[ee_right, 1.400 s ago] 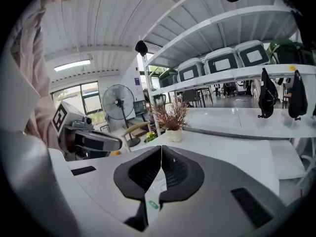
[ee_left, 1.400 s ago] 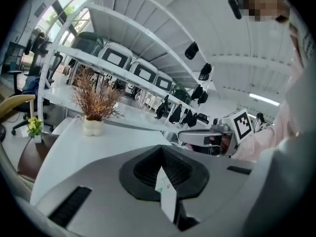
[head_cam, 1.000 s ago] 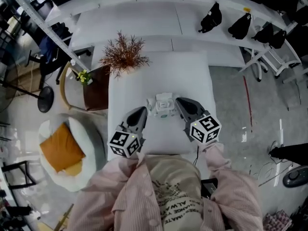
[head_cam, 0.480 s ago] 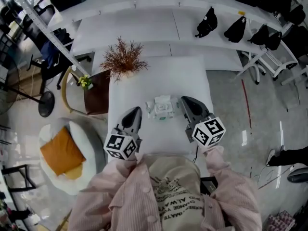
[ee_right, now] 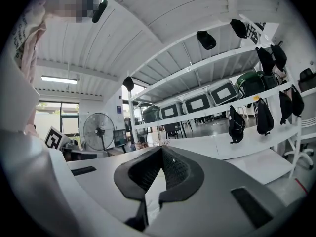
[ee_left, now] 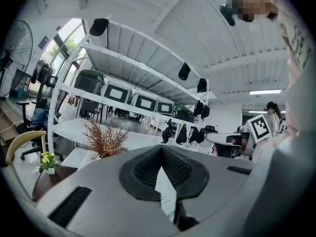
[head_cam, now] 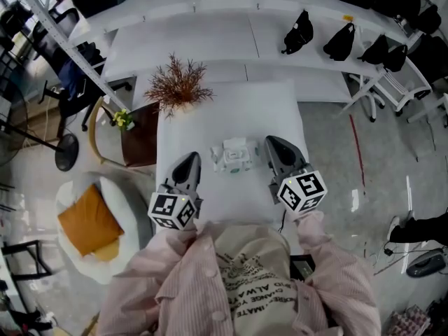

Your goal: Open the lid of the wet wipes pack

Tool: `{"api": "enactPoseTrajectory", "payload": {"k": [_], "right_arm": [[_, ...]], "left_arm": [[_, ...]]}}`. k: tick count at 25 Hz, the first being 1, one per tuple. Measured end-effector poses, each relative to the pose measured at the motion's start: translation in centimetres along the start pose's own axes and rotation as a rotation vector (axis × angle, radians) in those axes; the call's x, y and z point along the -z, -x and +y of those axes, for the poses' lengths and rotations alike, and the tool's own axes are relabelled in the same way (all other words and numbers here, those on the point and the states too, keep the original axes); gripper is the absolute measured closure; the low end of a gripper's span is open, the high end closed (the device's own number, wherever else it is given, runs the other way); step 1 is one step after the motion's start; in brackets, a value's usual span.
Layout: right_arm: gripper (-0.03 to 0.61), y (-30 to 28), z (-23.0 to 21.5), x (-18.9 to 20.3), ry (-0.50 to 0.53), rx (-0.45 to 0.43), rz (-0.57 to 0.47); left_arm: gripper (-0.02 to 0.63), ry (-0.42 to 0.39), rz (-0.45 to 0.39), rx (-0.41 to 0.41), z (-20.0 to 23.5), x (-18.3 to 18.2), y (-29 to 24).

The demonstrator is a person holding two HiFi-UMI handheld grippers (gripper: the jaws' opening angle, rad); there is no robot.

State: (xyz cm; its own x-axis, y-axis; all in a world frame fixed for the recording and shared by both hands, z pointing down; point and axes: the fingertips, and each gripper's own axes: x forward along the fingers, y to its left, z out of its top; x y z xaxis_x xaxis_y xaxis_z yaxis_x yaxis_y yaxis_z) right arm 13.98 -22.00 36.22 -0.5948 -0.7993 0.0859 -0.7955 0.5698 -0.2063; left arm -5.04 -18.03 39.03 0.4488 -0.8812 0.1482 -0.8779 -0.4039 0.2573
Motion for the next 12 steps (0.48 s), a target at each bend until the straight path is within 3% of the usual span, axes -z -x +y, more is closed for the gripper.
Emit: {"api": "enactPoseTrajectory", "payload": {"k": [12], "right_arm": [[0.58, 0.07, 0.71, 0.69, 0.015, 0.011, 0.018]], "left_arm": [[0.617, -0.003, 0.018, -0.011, 0.77, 0.43, 0.42]]}}
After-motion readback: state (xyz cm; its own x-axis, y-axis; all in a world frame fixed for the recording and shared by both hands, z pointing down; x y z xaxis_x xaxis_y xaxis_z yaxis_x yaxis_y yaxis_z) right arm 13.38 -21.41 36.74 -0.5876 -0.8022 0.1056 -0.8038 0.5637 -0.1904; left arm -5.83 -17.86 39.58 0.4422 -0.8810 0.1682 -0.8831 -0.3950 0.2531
